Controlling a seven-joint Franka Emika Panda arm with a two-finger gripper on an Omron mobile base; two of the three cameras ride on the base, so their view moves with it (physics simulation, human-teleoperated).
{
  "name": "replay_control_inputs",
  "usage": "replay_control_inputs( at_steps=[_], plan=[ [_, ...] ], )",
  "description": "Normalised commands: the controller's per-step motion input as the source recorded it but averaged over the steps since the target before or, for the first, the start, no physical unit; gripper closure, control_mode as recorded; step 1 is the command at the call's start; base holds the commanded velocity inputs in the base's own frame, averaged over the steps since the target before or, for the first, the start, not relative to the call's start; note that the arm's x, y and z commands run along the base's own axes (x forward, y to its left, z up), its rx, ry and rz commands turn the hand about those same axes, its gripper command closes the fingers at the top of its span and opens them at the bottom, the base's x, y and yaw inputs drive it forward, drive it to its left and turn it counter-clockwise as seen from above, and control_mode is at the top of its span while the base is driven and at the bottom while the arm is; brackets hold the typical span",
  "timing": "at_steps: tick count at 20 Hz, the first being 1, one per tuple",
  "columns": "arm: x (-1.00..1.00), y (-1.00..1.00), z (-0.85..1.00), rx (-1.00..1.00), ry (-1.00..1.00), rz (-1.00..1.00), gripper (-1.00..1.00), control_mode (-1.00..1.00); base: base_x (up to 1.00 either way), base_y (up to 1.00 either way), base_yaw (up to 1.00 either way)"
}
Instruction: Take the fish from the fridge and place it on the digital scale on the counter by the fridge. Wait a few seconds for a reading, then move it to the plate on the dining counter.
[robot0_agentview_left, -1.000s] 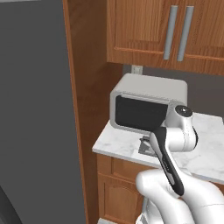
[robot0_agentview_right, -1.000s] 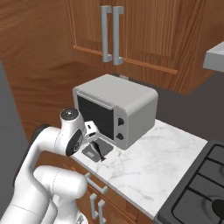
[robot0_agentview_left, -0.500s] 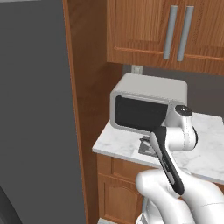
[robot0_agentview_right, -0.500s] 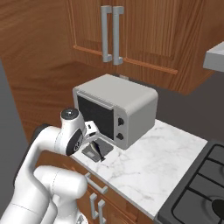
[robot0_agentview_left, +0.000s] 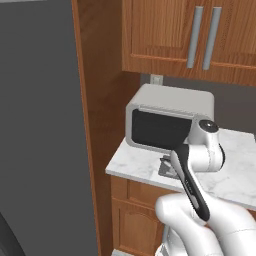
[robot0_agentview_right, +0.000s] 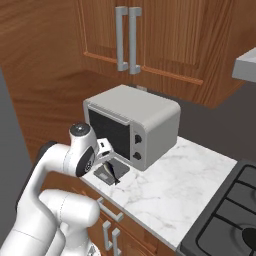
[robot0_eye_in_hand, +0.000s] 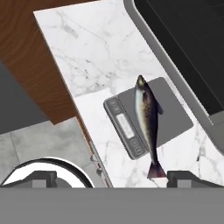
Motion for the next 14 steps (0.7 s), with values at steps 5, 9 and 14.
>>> replay_control_inputs(
  at_steps=[5,9,14],
  plan=[
    [0.12,0.00,0.00,0.00,0.01,-0.07,-1.00,-1.00,0.00,0.00,0.00],
    [0.03,0.02,0.01,0.00,0.00,-0.15,-1.00,-1.00,0.00,0.00,0.00],
    [0.02,0.01,0.00,0.00,0.00,-0.18,-1.00,-1.00,0.00,0.00,0.00]
  ],
)
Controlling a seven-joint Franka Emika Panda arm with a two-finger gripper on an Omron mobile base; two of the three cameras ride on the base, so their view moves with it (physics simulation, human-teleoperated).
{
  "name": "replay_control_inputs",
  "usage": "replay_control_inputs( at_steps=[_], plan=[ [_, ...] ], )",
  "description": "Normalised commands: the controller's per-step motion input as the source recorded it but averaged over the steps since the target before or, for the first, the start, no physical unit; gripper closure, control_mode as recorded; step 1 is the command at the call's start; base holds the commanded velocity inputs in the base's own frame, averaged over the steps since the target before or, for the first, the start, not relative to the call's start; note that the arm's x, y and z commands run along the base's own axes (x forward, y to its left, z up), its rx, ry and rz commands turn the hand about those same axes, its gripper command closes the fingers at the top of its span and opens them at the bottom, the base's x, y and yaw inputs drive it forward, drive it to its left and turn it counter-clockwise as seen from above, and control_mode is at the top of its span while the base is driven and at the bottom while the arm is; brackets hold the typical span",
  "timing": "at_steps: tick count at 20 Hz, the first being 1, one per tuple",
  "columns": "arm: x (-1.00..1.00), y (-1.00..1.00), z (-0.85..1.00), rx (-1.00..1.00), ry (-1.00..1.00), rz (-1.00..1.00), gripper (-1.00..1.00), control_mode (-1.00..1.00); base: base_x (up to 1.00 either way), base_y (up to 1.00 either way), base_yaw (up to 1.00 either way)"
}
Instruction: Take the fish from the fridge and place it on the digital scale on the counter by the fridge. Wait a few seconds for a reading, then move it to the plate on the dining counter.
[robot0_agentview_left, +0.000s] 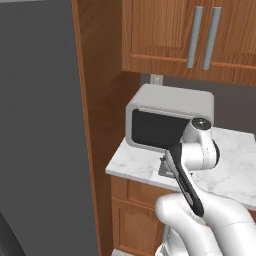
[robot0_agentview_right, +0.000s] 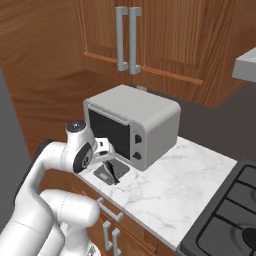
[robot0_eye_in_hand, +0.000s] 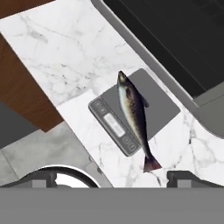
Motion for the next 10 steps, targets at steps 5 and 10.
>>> replay_control_inputs(
  at_steps=[5,10],
  plan=[
    [0.07,0.00,0.00,0.00,0.00,-0.16,-1.00,-1.00,0.00,0.00,0.00],
    [0.14,0.00,0.00,0.00,0.00,-0.10,-1.00,-1.00,0.00,0.00,0.00]
  ],
)
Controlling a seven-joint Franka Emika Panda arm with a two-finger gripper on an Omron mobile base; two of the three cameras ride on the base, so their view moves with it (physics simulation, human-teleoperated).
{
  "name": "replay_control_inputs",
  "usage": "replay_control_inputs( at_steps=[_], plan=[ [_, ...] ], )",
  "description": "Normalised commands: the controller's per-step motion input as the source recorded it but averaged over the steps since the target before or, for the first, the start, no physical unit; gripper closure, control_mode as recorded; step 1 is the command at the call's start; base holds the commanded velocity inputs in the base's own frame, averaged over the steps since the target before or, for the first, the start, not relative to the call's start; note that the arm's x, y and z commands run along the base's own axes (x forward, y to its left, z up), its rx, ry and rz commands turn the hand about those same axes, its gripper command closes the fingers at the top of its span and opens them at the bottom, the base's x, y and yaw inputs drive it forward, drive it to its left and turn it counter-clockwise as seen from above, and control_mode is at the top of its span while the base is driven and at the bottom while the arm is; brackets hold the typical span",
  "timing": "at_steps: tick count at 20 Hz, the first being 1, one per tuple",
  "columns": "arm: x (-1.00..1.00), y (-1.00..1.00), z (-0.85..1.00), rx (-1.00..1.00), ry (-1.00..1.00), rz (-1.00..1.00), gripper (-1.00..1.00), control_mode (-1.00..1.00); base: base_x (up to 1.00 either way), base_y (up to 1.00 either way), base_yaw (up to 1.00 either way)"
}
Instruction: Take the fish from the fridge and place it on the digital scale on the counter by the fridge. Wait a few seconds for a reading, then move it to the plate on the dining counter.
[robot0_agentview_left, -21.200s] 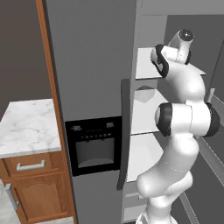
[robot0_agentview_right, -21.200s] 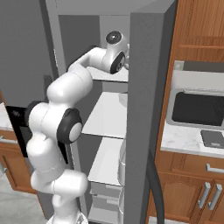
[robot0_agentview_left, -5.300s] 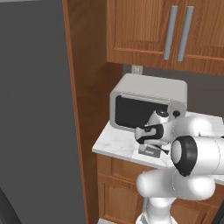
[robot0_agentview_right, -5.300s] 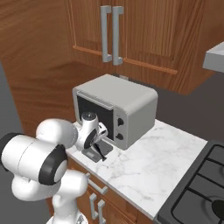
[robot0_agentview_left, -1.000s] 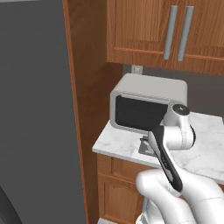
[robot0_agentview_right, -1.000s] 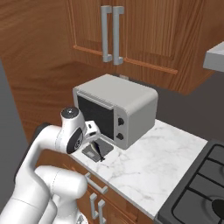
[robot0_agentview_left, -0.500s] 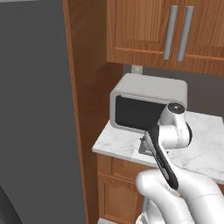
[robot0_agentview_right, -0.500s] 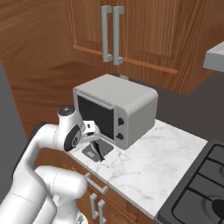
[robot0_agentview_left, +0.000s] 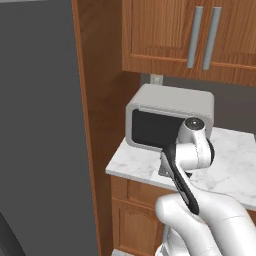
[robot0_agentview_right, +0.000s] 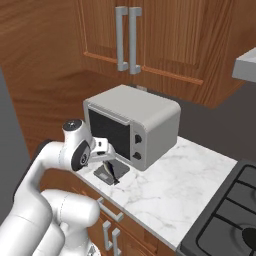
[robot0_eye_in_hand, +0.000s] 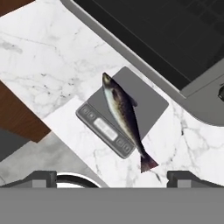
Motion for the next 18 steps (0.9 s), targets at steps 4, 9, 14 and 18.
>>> replay_control_inputs(
  at_steps=[4,9,14,18],
  plan=[
    [0.15,0.00,0.00,0.00,0.01,-0.01,-1.00,-1.00,0.00,0.00,0.00],
    [0.14,0.00,0.00,0.00,0.02,0.00,-1.00,-1.00,0.00,0.00,0.00],
    [0.13,0.00,0.00,0.00,0.02,0.00,-1.00,-1.00,0.00,0.00,0.00],
    [0.11,0.00,0.00,0.00,0.02,0.00,-1.00,-1.00,0.00,0.00,0.00]
  ],
)
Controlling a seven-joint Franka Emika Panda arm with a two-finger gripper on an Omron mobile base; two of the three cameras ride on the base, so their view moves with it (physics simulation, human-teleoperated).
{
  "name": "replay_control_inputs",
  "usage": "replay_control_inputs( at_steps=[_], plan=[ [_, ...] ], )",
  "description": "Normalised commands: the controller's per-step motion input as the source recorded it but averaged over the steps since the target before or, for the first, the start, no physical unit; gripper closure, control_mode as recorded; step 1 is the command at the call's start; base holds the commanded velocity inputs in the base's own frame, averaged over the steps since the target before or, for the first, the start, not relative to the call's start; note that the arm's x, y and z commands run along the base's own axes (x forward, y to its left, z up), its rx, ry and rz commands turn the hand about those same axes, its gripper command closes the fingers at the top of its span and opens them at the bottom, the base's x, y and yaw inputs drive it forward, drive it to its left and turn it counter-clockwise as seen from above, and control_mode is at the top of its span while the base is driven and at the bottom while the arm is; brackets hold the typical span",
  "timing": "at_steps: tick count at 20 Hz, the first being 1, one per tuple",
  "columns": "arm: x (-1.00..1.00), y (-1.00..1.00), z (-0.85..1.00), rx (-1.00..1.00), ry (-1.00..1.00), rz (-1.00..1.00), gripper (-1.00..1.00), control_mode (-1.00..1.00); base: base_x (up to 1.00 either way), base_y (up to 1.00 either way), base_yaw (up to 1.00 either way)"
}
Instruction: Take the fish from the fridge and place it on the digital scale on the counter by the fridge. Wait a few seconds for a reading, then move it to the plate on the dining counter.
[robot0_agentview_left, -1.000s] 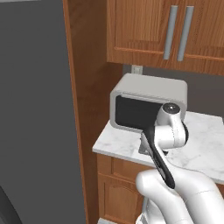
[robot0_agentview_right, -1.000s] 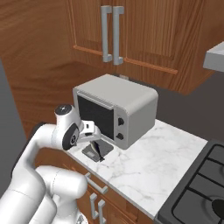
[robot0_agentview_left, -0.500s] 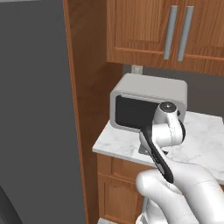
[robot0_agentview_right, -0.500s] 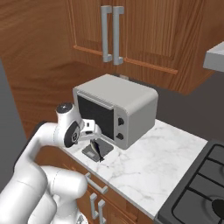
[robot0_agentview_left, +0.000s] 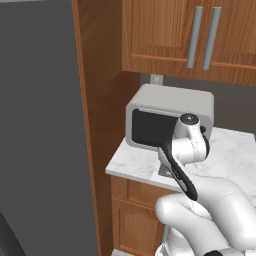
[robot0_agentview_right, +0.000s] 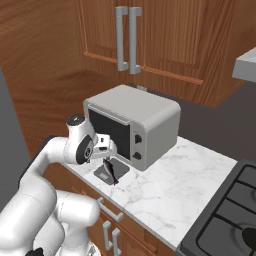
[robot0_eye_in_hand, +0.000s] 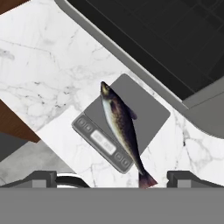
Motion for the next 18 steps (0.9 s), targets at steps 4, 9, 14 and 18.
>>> replay_control_inputs(
  at_steps=[4,9,14,18],
  plan=[
    [0.08,0.00,0.00,0.00,0.02,0.00,-1.00,-1.00,0.00,0.00,0.00],
    [0.06,0.00,-0.03,0.00,0.04,0.00,-1.00,-1.00,0.00,0.00,0.00],
    [0.05,0.00,-0.06,0.00,0.05,0.00,-1.00,-1.00,0.00,0.00,0.00],
    [0.06,0.00,-0.10,0.00,0.07,0.00,-1.00,-1.00,0.00,0.00,0.00]
  ],
)
